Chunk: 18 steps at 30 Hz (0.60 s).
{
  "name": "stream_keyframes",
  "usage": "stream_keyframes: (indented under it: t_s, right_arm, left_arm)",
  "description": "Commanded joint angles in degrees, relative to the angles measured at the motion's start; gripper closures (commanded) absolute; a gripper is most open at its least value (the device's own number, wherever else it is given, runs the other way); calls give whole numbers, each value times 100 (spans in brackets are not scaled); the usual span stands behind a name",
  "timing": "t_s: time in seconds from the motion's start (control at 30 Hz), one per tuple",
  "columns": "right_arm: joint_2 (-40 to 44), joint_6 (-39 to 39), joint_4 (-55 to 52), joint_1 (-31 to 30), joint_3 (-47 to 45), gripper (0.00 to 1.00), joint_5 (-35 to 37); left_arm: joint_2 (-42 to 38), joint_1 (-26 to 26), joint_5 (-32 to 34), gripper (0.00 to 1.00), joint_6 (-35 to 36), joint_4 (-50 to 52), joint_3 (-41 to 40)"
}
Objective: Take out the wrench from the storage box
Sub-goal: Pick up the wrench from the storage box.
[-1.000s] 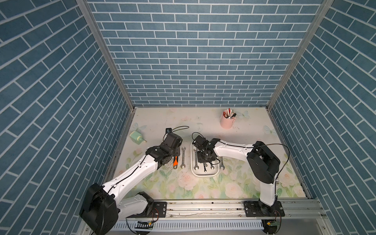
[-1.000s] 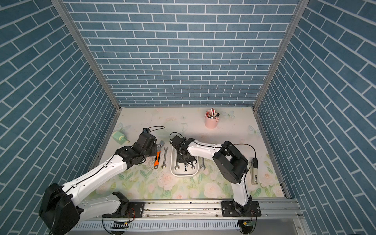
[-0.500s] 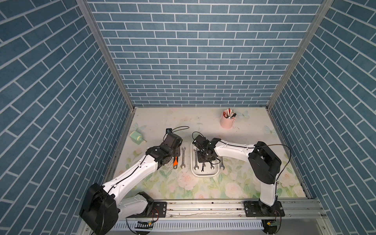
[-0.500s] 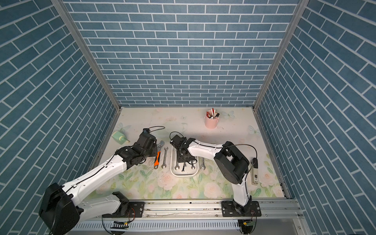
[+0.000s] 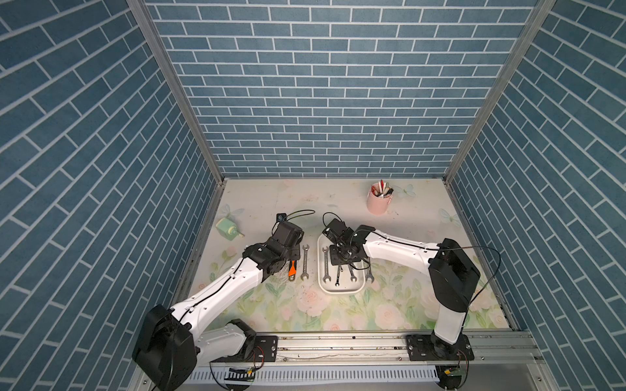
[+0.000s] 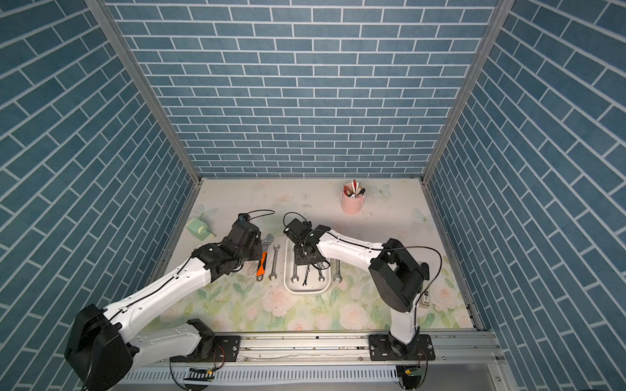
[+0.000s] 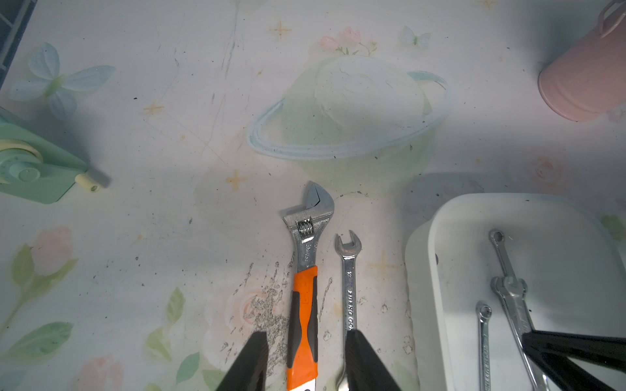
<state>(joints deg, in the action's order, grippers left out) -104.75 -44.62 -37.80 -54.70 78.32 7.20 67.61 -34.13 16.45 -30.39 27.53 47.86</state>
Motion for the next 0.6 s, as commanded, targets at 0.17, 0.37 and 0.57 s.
stream_keyframes:
  t_s: [0.17, 0.37, 0.57]
  right_arm:
    - [756, 299, -625, 298, 263, 100, 515]
    - [1260, 440, -872, 580, 131, 100, 745]
    - [1687, 594, -931, 1016, -466, 100, 878]
  left_arm:
    - [8, 34, 39, 57, -2, 68, 21]
    - [69, 38, 17, 57, 6, 77, 94]
    - [125, 35, -22, 57, 1, 79, 158]
